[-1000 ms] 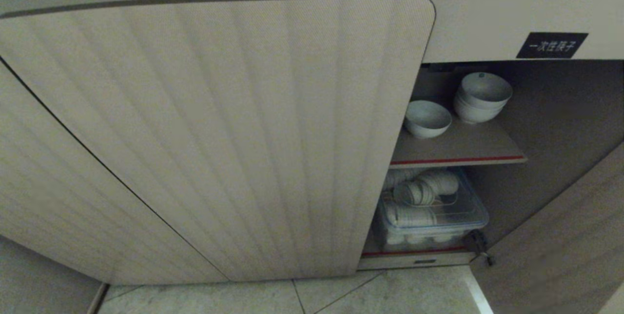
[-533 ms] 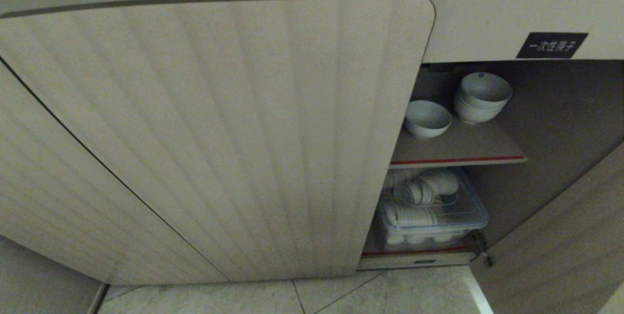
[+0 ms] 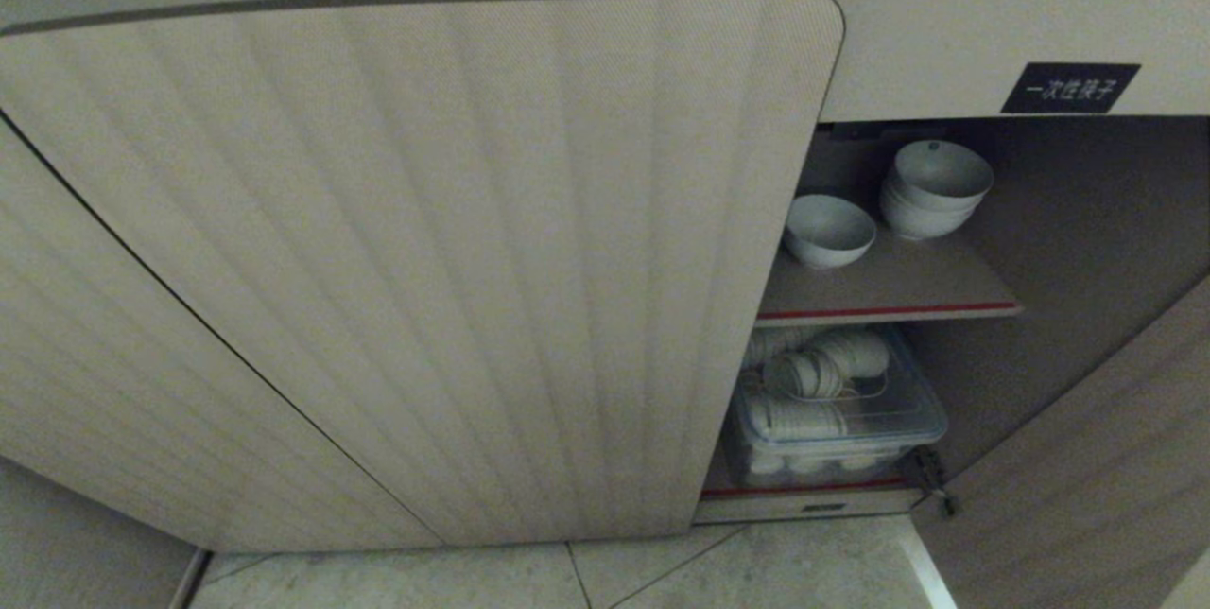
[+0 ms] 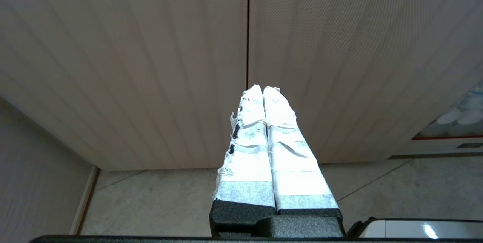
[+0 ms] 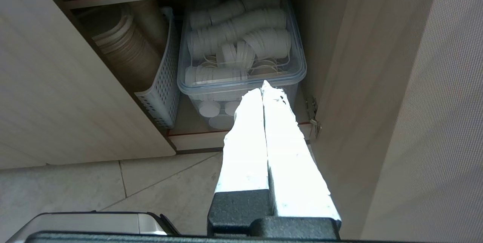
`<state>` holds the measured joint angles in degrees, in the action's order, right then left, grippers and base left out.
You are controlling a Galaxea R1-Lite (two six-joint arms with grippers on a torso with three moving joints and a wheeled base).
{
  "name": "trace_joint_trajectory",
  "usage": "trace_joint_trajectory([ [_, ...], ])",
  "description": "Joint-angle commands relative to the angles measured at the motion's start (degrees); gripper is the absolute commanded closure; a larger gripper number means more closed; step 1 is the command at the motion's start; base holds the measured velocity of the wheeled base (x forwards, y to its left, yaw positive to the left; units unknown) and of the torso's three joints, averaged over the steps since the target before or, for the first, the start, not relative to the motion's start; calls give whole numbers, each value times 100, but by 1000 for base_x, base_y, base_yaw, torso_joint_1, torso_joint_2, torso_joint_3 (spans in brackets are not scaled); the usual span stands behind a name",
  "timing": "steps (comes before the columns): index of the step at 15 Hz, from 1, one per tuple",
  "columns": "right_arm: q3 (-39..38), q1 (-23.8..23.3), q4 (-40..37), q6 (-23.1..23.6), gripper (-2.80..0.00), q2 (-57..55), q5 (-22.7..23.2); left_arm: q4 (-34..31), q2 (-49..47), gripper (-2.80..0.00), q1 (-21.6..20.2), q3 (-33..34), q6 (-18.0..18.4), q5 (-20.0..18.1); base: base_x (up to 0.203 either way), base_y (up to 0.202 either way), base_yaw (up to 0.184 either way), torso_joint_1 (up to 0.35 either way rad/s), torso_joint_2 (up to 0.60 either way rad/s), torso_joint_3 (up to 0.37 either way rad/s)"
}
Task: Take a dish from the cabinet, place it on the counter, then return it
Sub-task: Close the cabinet door
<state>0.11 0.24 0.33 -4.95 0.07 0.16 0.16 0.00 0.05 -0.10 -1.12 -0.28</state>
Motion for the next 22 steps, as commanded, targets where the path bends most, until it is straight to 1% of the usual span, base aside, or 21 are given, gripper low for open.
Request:
trace_joint_trajectory([
  [1,-2,2,2,-6,0,-7,2,2,0,0,4,1,-2,-5,0,0,0,0,0,0],
  [14,-2,2,2,12,0,-7,2,2,0,0,4,1,-11,-7,0,0,0,0,0,0],
  [16,6,2,2,12,0,-7,2,2,0,0,2,1,-11,-7,-121,0,2,3,0,0],
  [22,-1,2,-7,38,0,-7,11,2,0,0,4,1,-11,-7,-194,0,0,3,3,2],
])
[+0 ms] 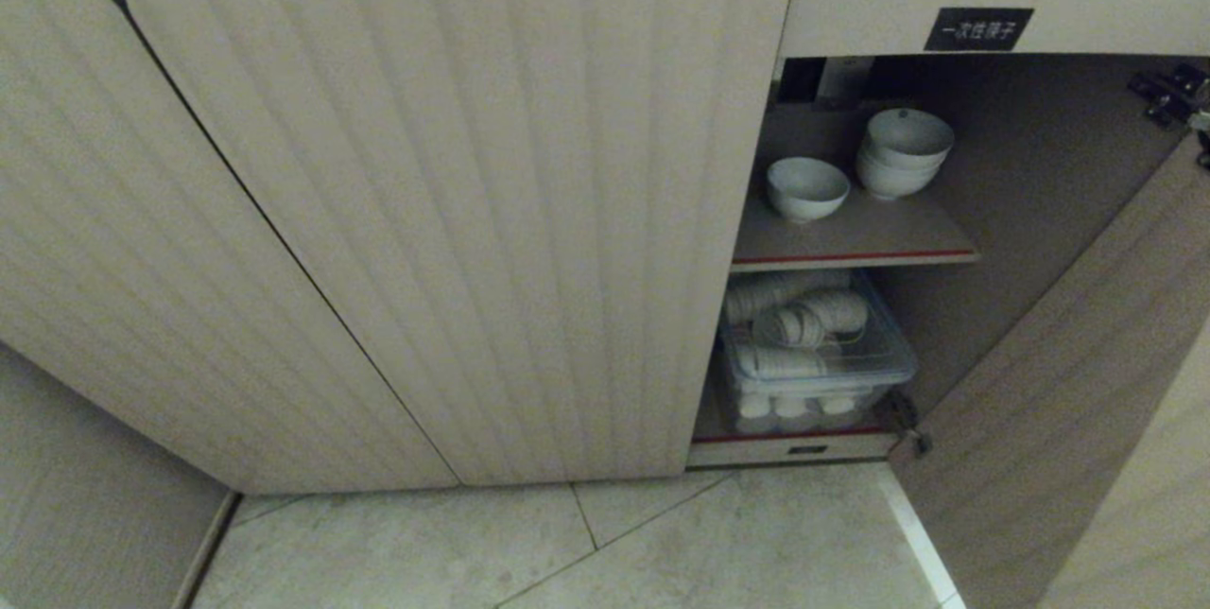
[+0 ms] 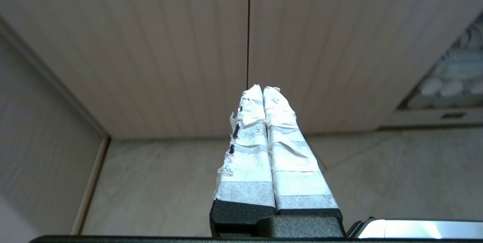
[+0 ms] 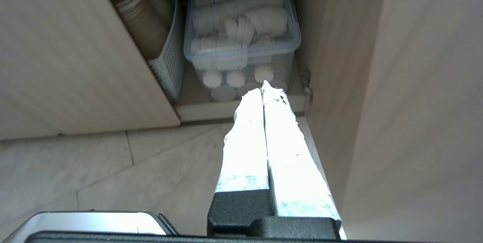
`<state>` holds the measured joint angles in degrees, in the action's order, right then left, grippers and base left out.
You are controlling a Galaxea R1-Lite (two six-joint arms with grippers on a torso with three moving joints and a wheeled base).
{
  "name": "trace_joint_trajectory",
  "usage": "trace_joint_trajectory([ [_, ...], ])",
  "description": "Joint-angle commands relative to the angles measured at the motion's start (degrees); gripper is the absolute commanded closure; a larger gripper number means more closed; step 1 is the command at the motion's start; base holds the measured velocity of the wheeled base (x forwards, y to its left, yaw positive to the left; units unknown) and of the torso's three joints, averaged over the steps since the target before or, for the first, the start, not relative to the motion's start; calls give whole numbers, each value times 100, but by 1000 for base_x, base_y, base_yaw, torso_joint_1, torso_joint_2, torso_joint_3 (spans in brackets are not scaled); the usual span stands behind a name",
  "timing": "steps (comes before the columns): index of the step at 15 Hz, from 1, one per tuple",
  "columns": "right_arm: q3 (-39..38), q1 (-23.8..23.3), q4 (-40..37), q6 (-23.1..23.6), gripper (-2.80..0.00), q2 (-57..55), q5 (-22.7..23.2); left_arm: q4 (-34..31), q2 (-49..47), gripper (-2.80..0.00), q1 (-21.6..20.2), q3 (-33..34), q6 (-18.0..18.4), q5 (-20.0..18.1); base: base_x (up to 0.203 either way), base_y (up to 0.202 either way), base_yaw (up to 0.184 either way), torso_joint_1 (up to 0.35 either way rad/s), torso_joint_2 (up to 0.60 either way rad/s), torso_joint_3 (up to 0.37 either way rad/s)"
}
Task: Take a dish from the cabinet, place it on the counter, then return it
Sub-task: Close the cabinet door
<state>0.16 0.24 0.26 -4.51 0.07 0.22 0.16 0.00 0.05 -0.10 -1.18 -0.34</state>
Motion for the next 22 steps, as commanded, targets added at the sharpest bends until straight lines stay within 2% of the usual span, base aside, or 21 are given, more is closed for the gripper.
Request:
trace_joint_trajectory([
  [1,2,2,0,-15,0,-7,4,2,0,0,4,1,-5,7,-190,0,1,2,-6,2],
  [12,0,2,0,-32,0,-7,5,2,0,0,-1,1,4,-2,-191,0,1,2,2,3],
  [22,-7,2,0,-24,0,-7,5,2,0,0,-4,1,4,-2,-6,0,0,0,0,0],
])
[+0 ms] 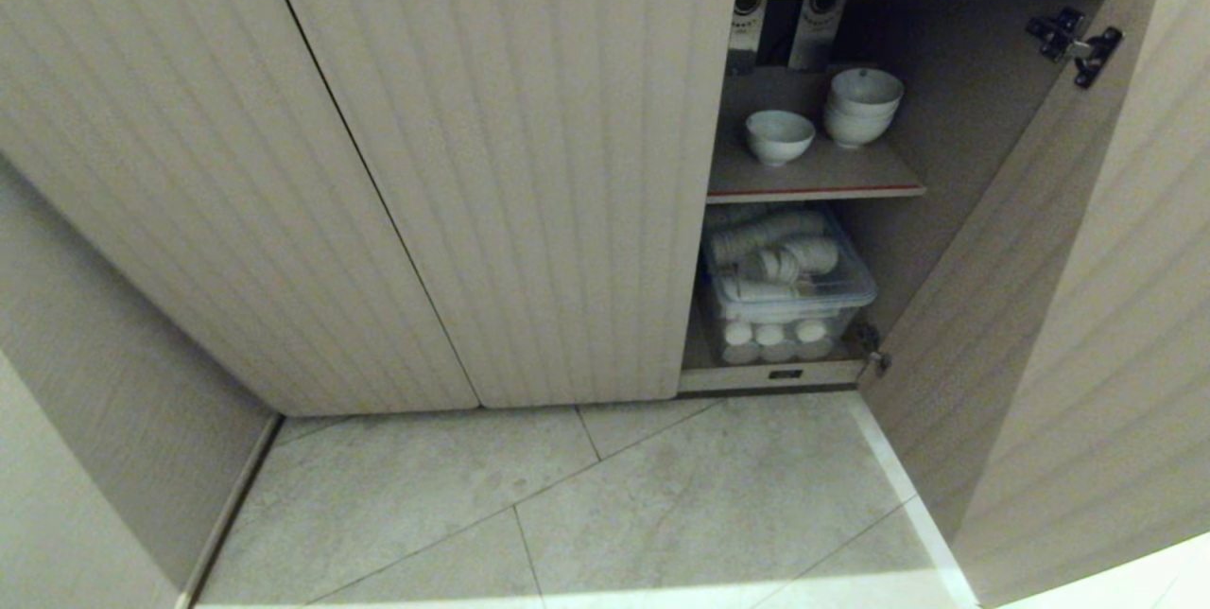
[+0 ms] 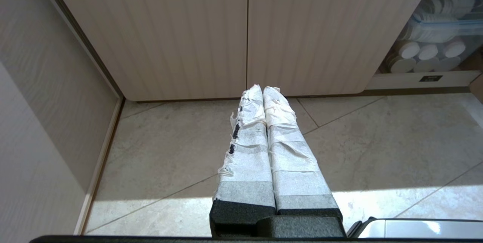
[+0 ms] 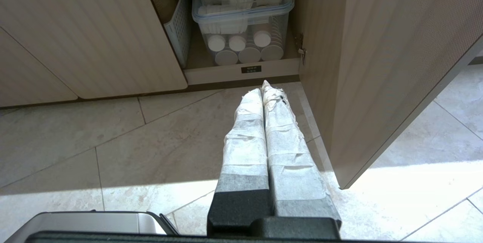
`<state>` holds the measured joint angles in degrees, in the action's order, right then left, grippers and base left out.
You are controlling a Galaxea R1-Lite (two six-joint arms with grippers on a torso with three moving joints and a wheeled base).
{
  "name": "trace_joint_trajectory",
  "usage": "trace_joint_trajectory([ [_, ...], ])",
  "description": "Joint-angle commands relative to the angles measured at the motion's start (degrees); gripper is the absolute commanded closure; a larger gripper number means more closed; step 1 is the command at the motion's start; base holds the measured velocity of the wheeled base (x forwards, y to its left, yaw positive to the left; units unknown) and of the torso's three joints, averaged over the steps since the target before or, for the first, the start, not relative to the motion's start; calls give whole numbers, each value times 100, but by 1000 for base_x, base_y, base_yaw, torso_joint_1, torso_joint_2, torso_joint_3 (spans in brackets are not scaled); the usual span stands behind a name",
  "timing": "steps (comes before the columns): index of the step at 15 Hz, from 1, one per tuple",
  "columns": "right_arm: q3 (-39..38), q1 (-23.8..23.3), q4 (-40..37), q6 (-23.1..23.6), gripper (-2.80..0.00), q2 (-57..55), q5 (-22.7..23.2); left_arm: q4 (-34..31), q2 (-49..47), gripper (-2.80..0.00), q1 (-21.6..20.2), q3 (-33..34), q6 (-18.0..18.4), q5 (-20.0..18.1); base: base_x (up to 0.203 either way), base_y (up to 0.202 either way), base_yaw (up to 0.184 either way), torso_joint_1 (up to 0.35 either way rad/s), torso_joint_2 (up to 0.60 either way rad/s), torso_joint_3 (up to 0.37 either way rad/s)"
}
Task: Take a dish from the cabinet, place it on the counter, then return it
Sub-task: Close the cabinet door
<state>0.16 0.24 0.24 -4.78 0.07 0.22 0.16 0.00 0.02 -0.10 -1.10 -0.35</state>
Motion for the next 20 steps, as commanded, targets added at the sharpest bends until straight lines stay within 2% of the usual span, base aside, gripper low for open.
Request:
trace_joint_trajectory([
  [1,-6,3,2,13,0,-7,4,2,0,0,6,1,-5,0,0,0,0,0,0,0],
  [20,2,3,2,39,0,-7,-4,2,0,0,6,1,-5,0,0,0,0,0,0,0],
])
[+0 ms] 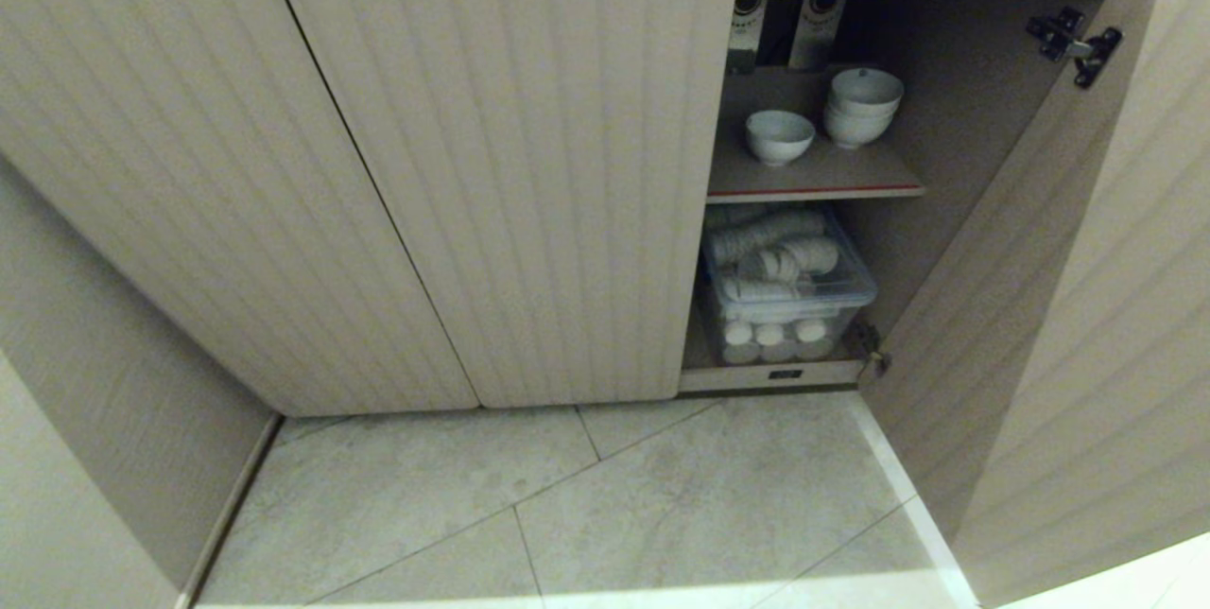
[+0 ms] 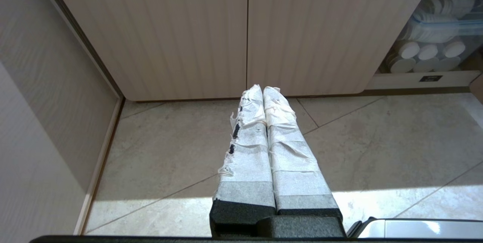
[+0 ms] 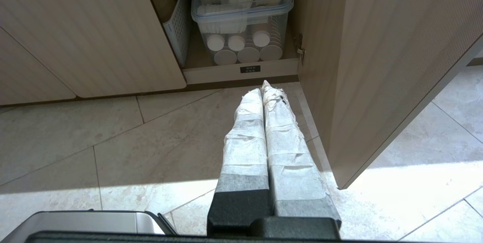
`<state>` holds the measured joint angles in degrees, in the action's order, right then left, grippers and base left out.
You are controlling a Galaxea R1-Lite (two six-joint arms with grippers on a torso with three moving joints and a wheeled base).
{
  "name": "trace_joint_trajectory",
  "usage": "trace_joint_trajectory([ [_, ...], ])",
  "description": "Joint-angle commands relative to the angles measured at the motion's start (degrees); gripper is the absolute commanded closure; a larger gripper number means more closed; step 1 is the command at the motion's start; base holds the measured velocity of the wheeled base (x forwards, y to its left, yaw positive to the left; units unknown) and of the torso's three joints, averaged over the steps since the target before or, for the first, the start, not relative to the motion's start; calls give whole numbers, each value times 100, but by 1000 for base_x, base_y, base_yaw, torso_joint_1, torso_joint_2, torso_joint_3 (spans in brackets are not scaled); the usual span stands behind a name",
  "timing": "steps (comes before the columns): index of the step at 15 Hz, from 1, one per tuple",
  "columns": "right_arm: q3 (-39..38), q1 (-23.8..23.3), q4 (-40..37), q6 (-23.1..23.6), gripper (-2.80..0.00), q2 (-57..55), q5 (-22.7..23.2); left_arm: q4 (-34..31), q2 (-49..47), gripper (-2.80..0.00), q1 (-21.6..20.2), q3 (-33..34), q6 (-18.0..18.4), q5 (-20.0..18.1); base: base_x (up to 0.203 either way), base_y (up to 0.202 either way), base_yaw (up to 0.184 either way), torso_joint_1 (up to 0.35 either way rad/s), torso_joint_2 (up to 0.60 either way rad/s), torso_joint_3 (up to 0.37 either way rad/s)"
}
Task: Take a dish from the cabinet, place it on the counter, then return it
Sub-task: Close the cabinet door
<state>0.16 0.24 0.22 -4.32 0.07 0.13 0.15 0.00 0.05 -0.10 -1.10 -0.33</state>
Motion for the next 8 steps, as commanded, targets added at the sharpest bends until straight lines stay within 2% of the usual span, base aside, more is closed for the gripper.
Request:
trace_joint_trajectory([
  [1,2,2,4,-8,0,-7,4,2,0,0,-5,1,-5,-2,0,0,0,0,0,0],
  [8,-6,2,4,1,0,-7,4,2,0,0,4,1,-13,-2,0,0,0,0,0,0],
])
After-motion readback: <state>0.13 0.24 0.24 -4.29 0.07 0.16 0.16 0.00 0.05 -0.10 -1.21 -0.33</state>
